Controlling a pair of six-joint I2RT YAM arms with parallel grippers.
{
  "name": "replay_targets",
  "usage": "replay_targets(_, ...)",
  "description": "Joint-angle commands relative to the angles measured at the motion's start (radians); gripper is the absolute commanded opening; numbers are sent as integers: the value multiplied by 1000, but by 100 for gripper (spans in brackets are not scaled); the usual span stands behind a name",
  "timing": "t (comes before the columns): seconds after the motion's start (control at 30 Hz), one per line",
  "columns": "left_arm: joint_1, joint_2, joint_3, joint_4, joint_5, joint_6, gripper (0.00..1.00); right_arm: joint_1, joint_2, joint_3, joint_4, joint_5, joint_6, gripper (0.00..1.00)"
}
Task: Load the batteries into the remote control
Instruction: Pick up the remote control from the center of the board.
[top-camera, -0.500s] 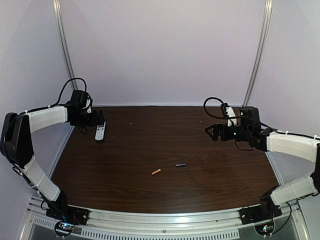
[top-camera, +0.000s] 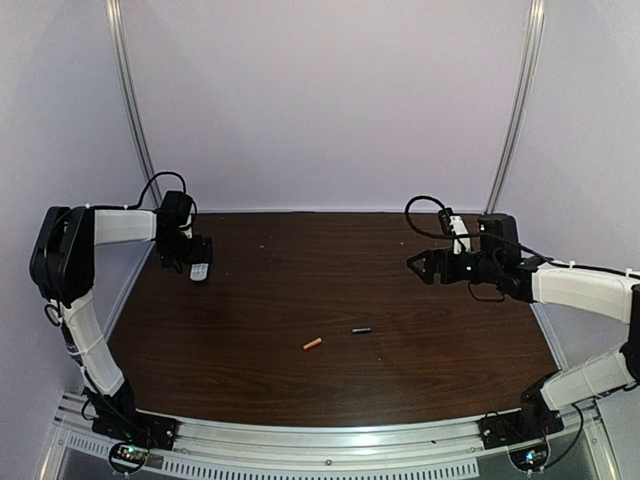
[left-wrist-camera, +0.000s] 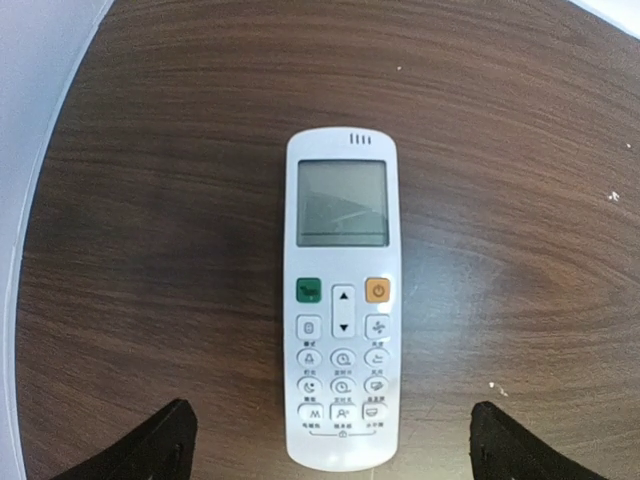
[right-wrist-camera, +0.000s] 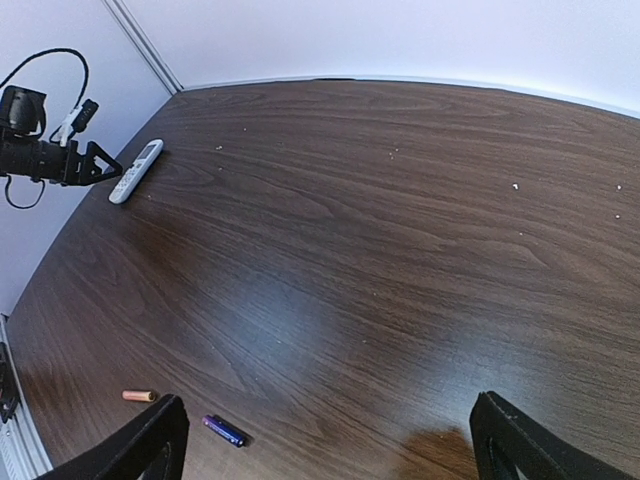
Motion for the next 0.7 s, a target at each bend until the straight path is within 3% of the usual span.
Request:
replay_targets(0.0,3,47,44,2,-6,22,97,-4,12,19,14,-28,2,100)
replay_targets(0.43,3,179,94,20,0,32,87,-5,22,45,26,-81,18,100)
replay_targets(0.67,21,230,135,21,20,27,69,-7,45,70,32,-103,30,100)
